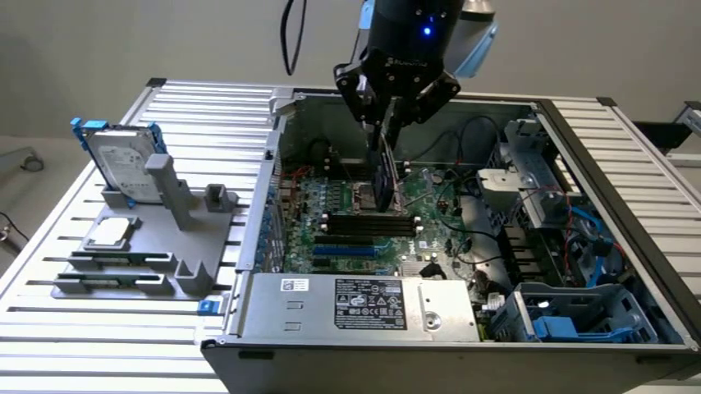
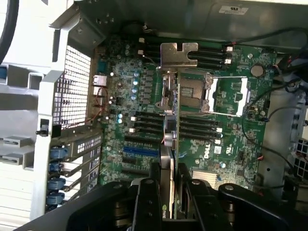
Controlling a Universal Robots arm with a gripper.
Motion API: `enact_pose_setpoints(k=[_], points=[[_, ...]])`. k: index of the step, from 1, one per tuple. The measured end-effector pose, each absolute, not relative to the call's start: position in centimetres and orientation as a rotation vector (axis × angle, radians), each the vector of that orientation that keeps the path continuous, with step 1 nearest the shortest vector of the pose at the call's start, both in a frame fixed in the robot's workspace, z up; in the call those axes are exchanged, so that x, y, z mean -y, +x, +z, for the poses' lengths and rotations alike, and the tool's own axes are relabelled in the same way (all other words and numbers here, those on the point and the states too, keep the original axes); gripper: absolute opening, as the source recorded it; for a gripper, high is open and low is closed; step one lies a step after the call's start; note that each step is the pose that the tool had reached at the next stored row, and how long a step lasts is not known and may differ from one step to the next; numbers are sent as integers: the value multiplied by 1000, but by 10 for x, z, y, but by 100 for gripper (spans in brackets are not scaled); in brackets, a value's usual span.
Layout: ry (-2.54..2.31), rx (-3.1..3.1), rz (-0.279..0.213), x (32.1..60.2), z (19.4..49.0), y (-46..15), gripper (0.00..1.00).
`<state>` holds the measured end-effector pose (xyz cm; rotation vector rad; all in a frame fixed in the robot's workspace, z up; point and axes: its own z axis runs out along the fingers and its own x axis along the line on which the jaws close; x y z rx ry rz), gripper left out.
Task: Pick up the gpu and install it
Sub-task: 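Insert the gpu into the slot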
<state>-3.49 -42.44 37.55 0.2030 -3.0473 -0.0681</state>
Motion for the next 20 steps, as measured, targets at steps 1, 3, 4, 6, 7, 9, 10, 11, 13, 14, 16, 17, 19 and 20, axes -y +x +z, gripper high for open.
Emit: enact_pose_setpoints(k=[1,3,4,6,7,9,10,11,13,14,16,17,19,20], points=[[225,3046,-81,424,375,-35,26],[270,3042,-99,424,375,-35,26],[296,3039,-101,424,374,-35,26],[350,3032,-103,424,374,-35,26],[377,3029,-104,424,374,-35,26],[433,3020,-101,424,374,-35,26],[460,3015,-100,424,374,-35,26],[487,3011,-99,424,374,-35,26],[541,3000,-96,424,373,-35,26],[568,2995,-95,424,373,-35,26],[624,2983,-92,424,372,-35,26],[651,2976,-91,424,372,-35,26],[704,2963,-88,424,372,-35,26],[730,2956,-87,424,372,-35,26]])
